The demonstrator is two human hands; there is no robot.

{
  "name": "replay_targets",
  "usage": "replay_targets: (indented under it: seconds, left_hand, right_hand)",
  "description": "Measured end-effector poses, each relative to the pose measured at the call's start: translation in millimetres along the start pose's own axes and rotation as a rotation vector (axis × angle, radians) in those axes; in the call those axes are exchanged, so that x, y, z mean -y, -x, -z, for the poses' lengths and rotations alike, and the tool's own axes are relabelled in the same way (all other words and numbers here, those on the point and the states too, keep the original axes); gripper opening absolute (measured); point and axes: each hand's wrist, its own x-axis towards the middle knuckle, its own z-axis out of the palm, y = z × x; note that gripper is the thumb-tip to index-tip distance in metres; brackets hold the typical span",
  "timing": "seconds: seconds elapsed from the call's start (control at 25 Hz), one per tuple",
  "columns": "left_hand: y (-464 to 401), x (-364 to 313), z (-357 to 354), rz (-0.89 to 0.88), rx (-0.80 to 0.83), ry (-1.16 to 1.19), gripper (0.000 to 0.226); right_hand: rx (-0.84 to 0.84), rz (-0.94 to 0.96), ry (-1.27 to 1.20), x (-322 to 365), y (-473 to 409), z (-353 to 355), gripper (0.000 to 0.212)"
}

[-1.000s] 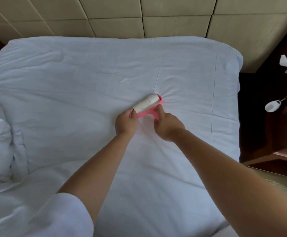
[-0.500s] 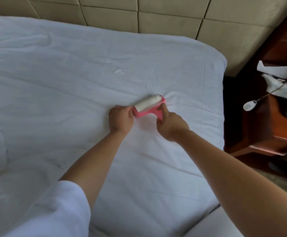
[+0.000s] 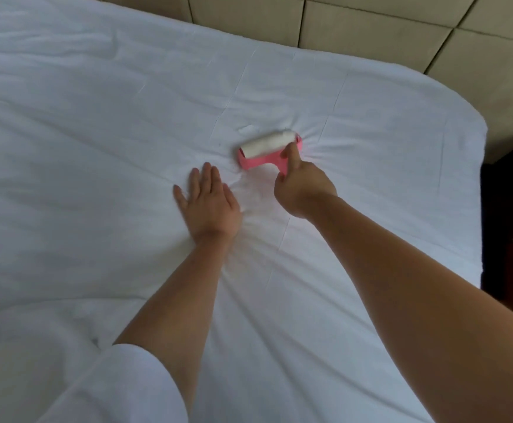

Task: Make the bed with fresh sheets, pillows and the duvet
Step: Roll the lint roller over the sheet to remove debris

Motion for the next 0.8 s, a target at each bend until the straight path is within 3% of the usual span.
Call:
replay_targets:
  seconds: [0.16,0.36,0.8]
  left_hand:
    - [-18.9,-3.7,-9.8,0.063,-0.117,0.063,0.064]
    - [-32.7,-4.0,-18.5,0.052,-0.161,0.046,0.058]
    - [-27.6,-1.3,7.0,0.031,0.117,-0.026,0.053]
  right_hand:
    - [-0.016,0.027,-0.008,12.1,-42.3,-2.4,0.052]
    - [-0.012,0.045,-0.028,26.6,-80.6,-5.4,0.051]
    - [0.046,-0.038,-0.055,-3.4,23.2,-2.5,0.066]
